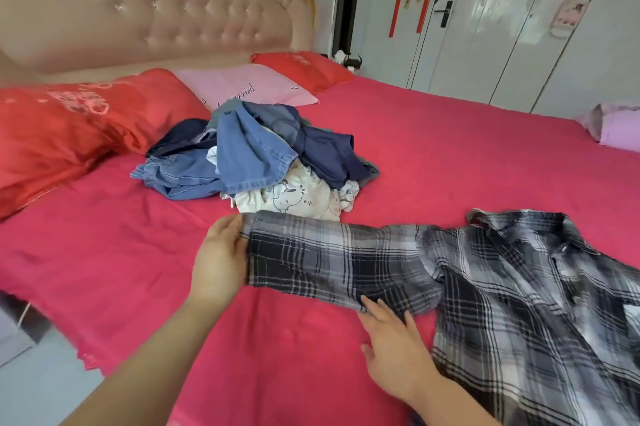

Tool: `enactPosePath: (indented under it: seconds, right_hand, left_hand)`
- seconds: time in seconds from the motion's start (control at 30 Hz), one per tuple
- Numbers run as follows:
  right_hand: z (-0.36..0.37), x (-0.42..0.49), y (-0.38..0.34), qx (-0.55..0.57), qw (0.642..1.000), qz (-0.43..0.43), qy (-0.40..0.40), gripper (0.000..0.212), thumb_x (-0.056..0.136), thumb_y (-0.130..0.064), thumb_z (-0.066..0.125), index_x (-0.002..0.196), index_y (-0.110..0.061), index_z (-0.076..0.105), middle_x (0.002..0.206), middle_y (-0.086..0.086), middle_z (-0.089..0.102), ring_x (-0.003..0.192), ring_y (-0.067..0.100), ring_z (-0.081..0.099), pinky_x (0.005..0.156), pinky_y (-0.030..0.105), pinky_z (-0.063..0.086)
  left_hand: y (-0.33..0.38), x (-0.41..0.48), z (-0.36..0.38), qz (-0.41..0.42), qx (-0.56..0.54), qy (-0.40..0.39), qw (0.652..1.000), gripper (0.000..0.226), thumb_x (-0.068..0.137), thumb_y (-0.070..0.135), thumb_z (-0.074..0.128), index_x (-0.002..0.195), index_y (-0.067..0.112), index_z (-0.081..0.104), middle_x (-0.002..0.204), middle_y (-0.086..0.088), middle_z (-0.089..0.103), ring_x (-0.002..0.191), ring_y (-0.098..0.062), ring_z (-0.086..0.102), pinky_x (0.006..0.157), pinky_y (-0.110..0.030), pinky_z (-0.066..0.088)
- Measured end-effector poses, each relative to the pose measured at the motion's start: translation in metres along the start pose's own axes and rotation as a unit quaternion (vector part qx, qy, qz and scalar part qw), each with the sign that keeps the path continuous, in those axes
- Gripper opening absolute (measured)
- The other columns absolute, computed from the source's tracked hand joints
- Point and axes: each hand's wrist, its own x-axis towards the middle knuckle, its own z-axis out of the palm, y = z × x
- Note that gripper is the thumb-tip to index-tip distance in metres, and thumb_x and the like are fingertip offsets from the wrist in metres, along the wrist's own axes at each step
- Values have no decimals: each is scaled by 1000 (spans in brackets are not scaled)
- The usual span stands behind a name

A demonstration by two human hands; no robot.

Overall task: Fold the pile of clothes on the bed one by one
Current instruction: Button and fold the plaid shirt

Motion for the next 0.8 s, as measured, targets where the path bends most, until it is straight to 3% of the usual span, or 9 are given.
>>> enactPosePath:
  seconds: [0.1,0.17,0.23,0.3,0.37,0.47,0.63,0.7,0.8]
  right_hand:
    - [10,0,6,65,997,0,-41,47,95,-23,44,141,-28,37,157,-12,10,145,11,2,117,44,3]
    - [7,0,10,104,994,-16,-20,44,91,-17,47,128,-39,50,153,-13,22,144,8,10,119,40,5]
    - [-1,0,10,142,989,-23,37,43,86,-7,48,108,-41,62,140,-13,43,135,-1,27,116,22,12]
    - [-9,4,11,179,978,-5,102,38,86,-4,49,110,-29,64,123,-15,50,128,-1,38,101,1,19]
    - [-11,13,13,170,977,15,131,40,95,-19,44,134,-28,46,139,-10,42,138,9,29,109,10,18]
    - [-1,25,21,52,995,80,33,58,93,-57,15,147,-35,15,158,-2,8,146,24,0,117,41,4]
    - [7,26,32,31,996,74,-41,110,49,-73,-18,148,-34,11,158,-1,3,146,26,-3,117,43,2]
    - [-5,16,40,44,997,68,-8,87,73,-71,-3,148,-31,15,157,-2,11,146,22,2,117,39,5]
    - [-28,-11,72,14,994,85,67,50,100,-42,29,147,-27,22,155,0,20,145,20,10,119,35,10]
  left_hand:
    - [-4,-17,19,-59,160,-159,972,48,91,13,48,138,16,37,153,-18,15,136,-36,27,109,-44,28]
    - [12,-29,34,12,216,-157,964,51,97,28,42,145,25,26,158,-5,1,142,-30,12,112,-46,20]
    - [36,-36,52,96,195,-165,962,52,99,34,35,148,29,17,158,0,-1,145,-25,4,117,-43,10]
    - [50,-37,72,117,190,-201,954,53,100,38,29,149,30,11,158,1,-4,145,-24,-1,117,-42,3]
    - [50,-38,91,94,203,-241,945,54,100,43,23,149,30,7,158,0,-6,145,-26,-5,116,-44,-1]
    - [36,-42,109,53,233,-306,922,57,98,50,15,149,31,0,157,-3,-11,144,-27,-12,116,-46,-5]
    - [33,-40,115,45,267,-330,904,60,96,54,14,149,29,-1,158,-4,-8,144,-27,-9,116,-46,-4]
    - [45,-38,115,61,254,-288,921,60,97,49,25,150,25,8,158,-4,3,144,-28,1,116,-47,3]
    - [83,-44,121,112,205,-248,940,58,98,43,32,149,21,15,156,-5,15,143,-27,12,117,-44,13]
